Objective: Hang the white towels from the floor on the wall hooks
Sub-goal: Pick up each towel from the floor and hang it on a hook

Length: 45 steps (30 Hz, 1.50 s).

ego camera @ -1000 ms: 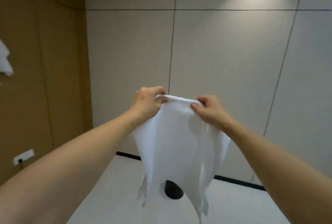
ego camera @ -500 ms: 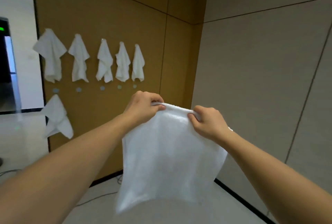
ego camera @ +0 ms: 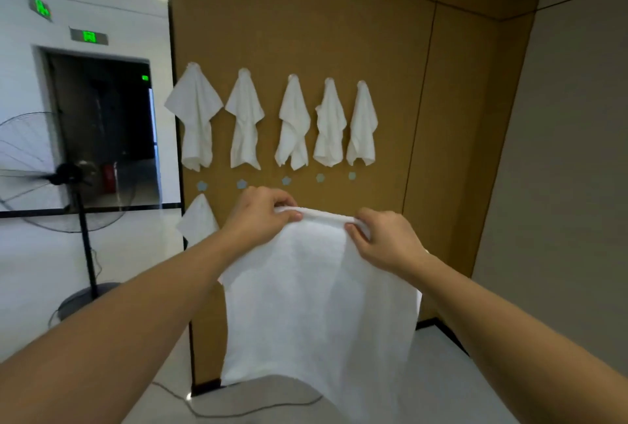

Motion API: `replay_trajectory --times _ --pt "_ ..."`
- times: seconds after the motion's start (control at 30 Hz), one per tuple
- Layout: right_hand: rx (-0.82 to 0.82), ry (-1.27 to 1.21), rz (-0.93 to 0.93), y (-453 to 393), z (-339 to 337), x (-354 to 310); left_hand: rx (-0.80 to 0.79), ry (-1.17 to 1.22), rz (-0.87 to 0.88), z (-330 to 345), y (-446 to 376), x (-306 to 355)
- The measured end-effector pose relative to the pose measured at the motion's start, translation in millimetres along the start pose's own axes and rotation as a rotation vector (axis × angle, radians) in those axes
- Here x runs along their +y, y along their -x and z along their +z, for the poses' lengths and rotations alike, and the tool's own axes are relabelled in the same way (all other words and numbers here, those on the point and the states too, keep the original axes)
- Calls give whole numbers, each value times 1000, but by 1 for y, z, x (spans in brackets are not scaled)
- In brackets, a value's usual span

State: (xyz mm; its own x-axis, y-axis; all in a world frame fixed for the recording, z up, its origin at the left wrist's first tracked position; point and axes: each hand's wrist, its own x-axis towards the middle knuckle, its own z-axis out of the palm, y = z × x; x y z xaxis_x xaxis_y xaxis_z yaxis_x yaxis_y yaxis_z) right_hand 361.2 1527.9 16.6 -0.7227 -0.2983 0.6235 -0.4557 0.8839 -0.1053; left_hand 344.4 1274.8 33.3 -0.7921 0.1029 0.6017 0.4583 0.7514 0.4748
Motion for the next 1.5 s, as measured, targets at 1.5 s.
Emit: replay_trajectory --times 1.5 --pt "2 -1 -332 -542 629 73 -117 -823 -35 182 -396 -584"
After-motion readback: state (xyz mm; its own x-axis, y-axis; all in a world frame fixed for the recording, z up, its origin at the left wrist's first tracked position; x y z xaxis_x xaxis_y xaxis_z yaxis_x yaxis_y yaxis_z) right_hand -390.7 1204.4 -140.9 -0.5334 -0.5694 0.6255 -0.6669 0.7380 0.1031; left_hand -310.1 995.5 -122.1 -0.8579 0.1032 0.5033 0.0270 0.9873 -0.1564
